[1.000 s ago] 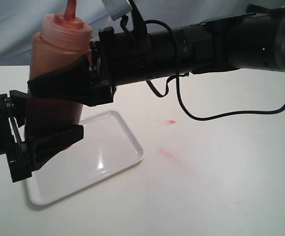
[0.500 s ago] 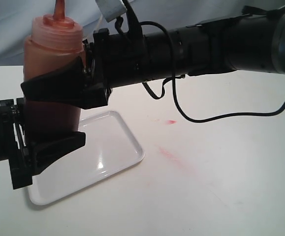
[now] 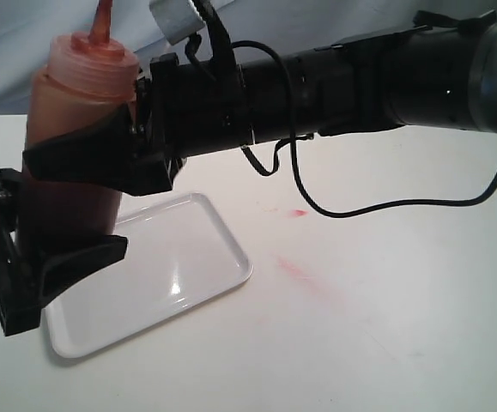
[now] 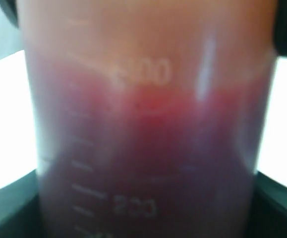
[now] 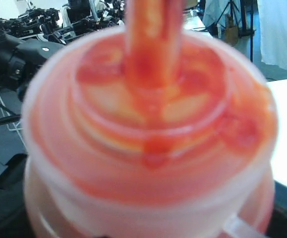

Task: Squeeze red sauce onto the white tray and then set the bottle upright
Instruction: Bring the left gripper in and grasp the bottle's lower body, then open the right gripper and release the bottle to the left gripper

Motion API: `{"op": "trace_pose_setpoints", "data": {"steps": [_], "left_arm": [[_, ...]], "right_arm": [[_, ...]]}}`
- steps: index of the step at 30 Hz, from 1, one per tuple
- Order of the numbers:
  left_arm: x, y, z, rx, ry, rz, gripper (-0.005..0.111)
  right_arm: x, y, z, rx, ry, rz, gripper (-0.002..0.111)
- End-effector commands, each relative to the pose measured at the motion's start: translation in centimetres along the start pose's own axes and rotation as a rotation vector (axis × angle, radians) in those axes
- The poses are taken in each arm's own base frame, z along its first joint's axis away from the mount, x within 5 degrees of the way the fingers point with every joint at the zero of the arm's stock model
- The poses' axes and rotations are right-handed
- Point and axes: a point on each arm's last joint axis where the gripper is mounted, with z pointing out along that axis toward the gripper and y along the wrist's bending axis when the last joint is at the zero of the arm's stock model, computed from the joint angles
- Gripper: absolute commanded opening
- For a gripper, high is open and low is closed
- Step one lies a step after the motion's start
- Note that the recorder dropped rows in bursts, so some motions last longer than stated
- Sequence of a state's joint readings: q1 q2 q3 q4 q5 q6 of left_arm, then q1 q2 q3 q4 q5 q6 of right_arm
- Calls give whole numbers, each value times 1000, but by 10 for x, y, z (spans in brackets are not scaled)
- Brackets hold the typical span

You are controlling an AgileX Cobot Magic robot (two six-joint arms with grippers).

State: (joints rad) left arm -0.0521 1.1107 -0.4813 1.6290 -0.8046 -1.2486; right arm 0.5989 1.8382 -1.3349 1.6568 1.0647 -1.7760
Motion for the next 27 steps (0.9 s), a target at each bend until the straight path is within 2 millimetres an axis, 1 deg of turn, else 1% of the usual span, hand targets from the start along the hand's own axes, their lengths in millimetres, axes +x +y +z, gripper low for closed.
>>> {"op": "trace_pose_setpoints", "data": {"steps": [1, 2, 3, 6, 10, 15, 19, 27], "left_arm": [[-29, -1, -23, -134, -40, -49, 0], [-40, -2, -30, -165, -80, -66, 0], [-44, -3, -33, -174, -96, -65, 0], [-48, -2, -34, -187, -107, -85, 0], [-41, 6, -28, -220, -80, -129, 0], [-36, 15, -21, -235, -39, -97, 0], [-30, 22, -14, -242, -1, -63, 0], [-15, 36, 0, -246, 76, -71, 0]], "right_arm": [[3, -8, 2, 32, -20, 35, 0], [7, -9, 7, 25, -26, 56, 0], [9, -10, 8, 25, -27, 66, 0], [18, -13, 15, 12, -15, 88, 0], [28, -18, 18, 16, -5, 113, 0], [38, -27, 22, 53, 5, 147, 0], [47, -29, 27, 57, 22, 161, 0], [64, -32, 37, 45, 51, 183, 0]]}}
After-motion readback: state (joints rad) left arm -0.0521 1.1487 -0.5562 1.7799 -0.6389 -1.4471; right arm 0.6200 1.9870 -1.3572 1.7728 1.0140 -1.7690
